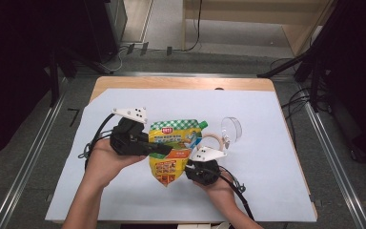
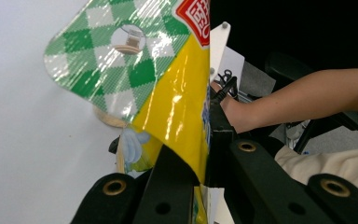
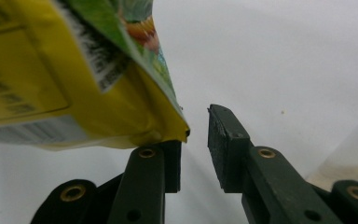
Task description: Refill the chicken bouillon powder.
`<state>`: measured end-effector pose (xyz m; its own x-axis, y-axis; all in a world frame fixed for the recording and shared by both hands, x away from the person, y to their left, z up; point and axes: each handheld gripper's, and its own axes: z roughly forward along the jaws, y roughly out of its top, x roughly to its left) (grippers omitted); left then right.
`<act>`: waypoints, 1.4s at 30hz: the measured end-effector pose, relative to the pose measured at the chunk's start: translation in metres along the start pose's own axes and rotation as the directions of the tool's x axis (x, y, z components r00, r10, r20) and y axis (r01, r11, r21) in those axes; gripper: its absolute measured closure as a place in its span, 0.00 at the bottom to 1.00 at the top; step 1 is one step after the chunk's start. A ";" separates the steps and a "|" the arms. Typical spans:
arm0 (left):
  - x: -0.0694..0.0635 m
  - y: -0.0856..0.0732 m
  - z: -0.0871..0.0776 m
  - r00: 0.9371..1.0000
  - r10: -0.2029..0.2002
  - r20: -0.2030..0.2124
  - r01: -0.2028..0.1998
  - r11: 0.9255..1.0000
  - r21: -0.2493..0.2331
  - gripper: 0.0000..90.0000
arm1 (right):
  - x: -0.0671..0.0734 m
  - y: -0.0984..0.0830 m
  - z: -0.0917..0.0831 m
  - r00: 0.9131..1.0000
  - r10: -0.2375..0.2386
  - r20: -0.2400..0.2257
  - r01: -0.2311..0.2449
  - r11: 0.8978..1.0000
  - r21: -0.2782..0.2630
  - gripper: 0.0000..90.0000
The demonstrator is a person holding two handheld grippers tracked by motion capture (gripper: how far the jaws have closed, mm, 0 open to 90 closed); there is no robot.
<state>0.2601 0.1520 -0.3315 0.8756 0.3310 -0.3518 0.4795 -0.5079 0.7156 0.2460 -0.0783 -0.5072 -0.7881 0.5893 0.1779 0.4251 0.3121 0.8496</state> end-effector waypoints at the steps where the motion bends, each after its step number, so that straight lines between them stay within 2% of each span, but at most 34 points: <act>1: 0.001 0.000 0.000 1.000 -0.003 0.001 0.003 1.000 0.000 1.00 | 0.001 0.000 -0.001 1.000 -0.011 -0.001 0.011 1.000 -0.006 0.84; 4: 0.004 -0.001 0.002 1.000 -0.025 0.001 0.025 1.000 -0.011 1.00 | 0.006 -0.001 -0.003 0.998 -0.054 -0.025 0.054 0.998 -0.030 0.84; 6: 0.006 -0.002 0.003 0.999 -0.040 0.002 0.041 0.999 -0.020 1.00 | 0.012 0.000 -0.003 0.995 -0.102 -0.018 0.102 0.994 -0.024 0.84; 9: 0.006 -0.001 0.004 0.998 -0.057 -0.017 0.056 0.998 -0.028 1.00 | 0.018 -0.002 -0.002 0.989 -0.142 -0.030 0.142 0.990 -0.016 0.83; 17: 0.004 0.002 0.016 0.992 -0.089 -0.088 0.084 0.995 -0.059 0.97 | 0.033 -0.003 0.000 0.980 -0.187 -0.064 0.188 0.982 0.012 0.82; 20: 0.004 0.003 0.020 0.988 -0.110 -0.111 0.102 0.992 -0.079 0.94 | 0.034 -0.003 0.000 0.982 -0.168 -0.084 0.169 0.986 0.010 0.82; 23: 0.003 0.004 0.025 0.987 -0.105 -0.126 0.095 0.992 -0.082 0.93 | 0.035 -0.003 -0.001 0.982 -0.163 -0.090 0.165 0.986 0.011 0.82; 28: 0.001 0.005 0.035 0.984 -0.091 -0.156 0.082 0.995 -0.061 0.90 | 0.040 -0.002 -0.002 0.980 -0.158 -0.118 0.161 0.987 0.016 0.81; 31: 0.001 0.005 0.039 0.983 -0.089 -0.159 0.078 0.995 -0.069 0.89 | 0.044 0.000 -0.003 0.979 -0.154 -0.131 0.158 0.987 0.015 0.82; 33: 0.001 0.005 0.041 0.980 -0.090 -0.175 0.079 0.994 -0.071 0.88 | 0.046 0.000 -0.004 0.979 -0.147 -0.142 0.150 0.989 0.013 0.82; 35: 0.001 0.006 0.045 0.975 -0.097 -0.201 0.086 0.994 -0.063 0.85 | 0.048 0.001 -0.004 0.977 -0.145 -0.157 0.148 0.989 0.005 0.83; 38: 0.002 0.006 0.048 0.976 -0.104 -0.193 0.093 0.994 -0.061 0.83 | 0.052 0.003 -0.005 0.974 -0.154 -0.168 0.157 0.988 0.002 0.82; 42: 0.001 0.006 0.055 0.974 -0.107 -0.200 0.101 0.994 -0.041 0.78 | 0.056 0.004 -0.006 0.971 -0.148 -0.190 0.149 0.989 -0.006 0.81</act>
<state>0.2672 0.1057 -0.3607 0.7900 0.5354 -0.2987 0.5624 -0.4387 0.7009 0.2010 -0.0491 -0.4910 -0.9124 0.3841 0.1413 0.2997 0.3918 0.8699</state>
